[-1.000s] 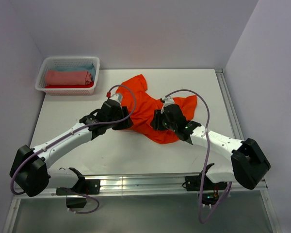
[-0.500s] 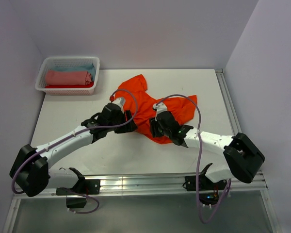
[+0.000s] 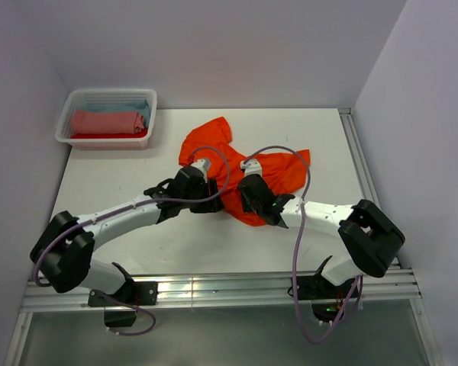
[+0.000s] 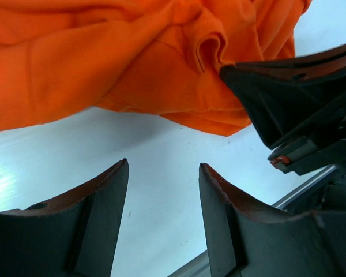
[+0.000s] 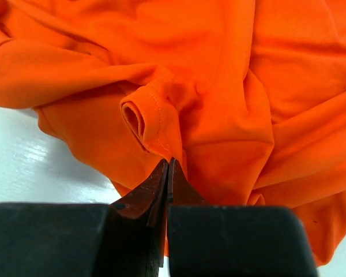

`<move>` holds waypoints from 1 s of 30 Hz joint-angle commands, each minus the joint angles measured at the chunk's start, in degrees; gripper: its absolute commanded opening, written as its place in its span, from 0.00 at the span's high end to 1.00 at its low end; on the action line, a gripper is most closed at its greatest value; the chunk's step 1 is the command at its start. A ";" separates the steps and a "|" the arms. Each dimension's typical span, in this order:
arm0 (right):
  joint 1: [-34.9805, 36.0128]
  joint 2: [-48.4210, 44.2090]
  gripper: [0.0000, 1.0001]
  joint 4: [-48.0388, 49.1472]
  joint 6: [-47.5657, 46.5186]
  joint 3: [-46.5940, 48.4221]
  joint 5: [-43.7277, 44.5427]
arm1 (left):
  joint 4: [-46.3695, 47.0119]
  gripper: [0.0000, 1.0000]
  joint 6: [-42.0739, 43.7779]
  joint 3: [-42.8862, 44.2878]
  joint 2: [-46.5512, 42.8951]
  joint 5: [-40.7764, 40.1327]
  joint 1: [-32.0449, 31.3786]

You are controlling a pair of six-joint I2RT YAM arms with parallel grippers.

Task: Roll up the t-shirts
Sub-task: Flatten the tshirt

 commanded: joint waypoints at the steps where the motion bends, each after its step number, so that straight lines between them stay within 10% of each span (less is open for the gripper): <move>1: -1.50 -1.08 1.00 1.79 2.42 1.02 0.41 | 4.84 0.43 1.79 2.96 2.66 -0.76 -1.79; 30: -17.85 -1.52 1.00 12.43 8.31 -5.66 -34.05 | 3.81 0.57 8.65 21.33 23.59 -12.80 -7.77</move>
